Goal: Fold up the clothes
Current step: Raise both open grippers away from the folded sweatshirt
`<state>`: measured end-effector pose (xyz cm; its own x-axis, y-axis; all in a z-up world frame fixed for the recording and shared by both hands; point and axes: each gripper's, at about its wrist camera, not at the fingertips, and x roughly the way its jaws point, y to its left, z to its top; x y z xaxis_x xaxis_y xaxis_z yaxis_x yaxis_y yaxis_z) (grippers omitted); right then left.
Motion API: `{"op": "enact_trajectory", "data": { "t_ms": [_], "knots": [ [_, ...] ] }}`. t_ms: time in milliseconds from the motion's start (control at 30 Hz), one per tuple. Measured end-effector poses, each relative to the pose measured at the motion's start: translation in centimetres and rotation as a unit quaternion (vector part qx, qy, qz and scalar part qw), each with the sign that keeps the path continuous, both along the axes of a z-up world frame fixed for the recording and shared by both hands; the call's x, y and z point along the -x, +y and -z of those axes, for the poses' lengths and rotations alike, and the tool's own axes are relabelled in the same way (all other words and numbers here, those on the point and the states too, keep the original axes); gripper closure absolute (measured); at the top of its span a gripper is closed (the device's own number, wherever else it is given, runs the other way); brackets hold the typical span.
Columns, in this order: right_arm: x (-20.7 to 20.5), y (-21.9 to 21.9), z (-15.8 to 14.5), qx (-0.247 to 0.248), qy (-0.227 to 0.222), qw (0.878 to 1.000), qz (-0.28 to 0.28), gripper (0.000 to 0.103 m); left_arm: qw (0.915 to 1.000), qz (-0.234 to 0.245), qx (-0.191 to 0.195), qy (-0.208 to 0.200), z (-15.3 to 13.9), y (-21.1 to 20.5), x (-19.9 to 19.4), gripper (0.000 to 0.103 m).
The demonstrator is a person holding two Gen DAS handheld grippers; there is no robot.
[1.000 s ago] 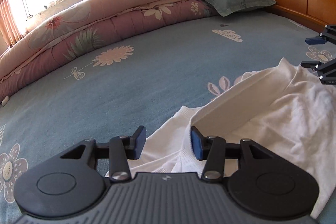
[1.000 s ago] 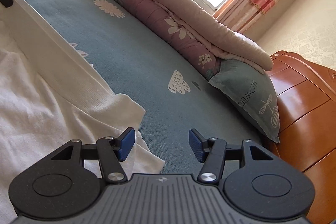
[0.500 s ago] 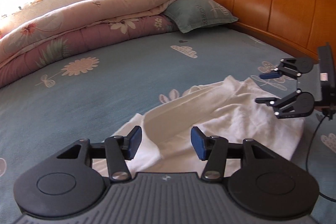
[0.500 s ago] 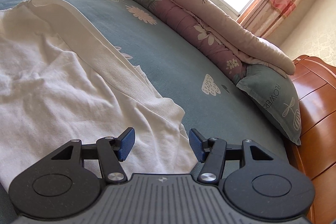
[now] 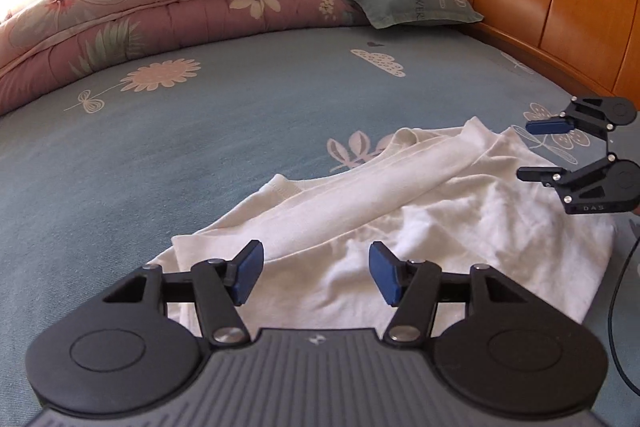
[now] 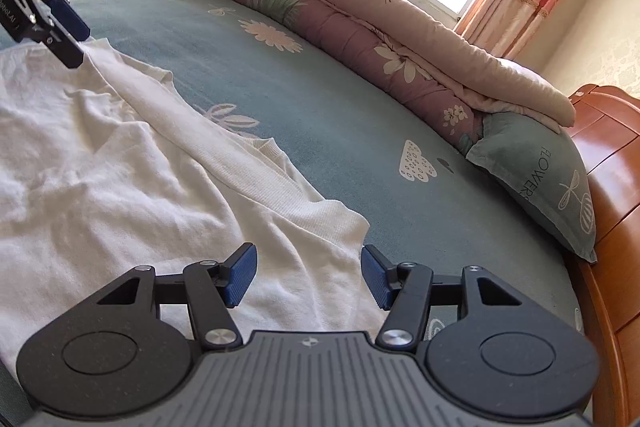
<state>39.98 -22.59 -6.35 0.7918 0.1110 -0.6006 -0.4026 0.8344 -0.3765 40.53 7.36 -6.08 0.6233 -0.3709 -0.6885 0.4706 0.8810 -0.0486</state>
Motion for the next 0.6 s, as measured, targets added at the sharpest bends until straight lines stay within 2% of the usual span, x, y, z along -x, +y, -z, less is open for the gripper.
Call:
{"op": "enact_trajectory", "data": {
  "t_ms": [67, 133, 233, 333, 400, 467, 567, 600],
  "knots": [
    [-1.1, -0.2, 0.0, -0.05, 0.023, 0.998, -0.011, 0.04, 1.0, 0.007, -0.006, 0.004, 0.7, -0.5, 0.2, 0.042],
    [-2.6, -0.7, 0.4, -0.107, 0.057, 0.993, -0.014, 0.039, 0.9998, -0.01, -0.014, 0.011, 1.6, -0.3, -0.1, 0.042],
    [-5.8, -2.7, 2.0, -0.197, 0.118, 0.973, 0.013, 0.039, 0.9983, -0.05, -0.016, 0.025, 2.5, 1.5, -1.0, 0.042],
    [-7.6, -5.8, 2.1, -0.273, 0.121, 0.953, 0.055, 0.053, 0.9966, -0.077, -0.012, 0.028, 2.6, 2.9, -1.2, 0.043],
    [-8.0, -7.1, 1.5, -0.289, 0.109, 0.946, 0.098, 0.053, 0.9959, -0.084, -0.03, 0.016, 1.8, 2.5, -0.8, 0.045],
    [-7.4, -7.3, 0.6, -0.298, 0.102, 0.944, 0.099, 0.049, 0.998, -0.062, -0.002, 0.008, 0.6, 2.1, -0.2, 0.044],
    [-5.4, -5.6, -0.4, -0.289, 0.114, 0.949, 0.055, 0.048, 0.9993, -0.006, 0.035, 0.011, -0.3, 0.6, 1.3, 0.042],
    [-4.5, -5.0, -0.5, -0.285, 0.119, 0.95, 0.036, 0.048, 0.9993, 0.004, 0.036, 0.012, -0.3, 0.3, 1.9, 0.042]
  ]
}}
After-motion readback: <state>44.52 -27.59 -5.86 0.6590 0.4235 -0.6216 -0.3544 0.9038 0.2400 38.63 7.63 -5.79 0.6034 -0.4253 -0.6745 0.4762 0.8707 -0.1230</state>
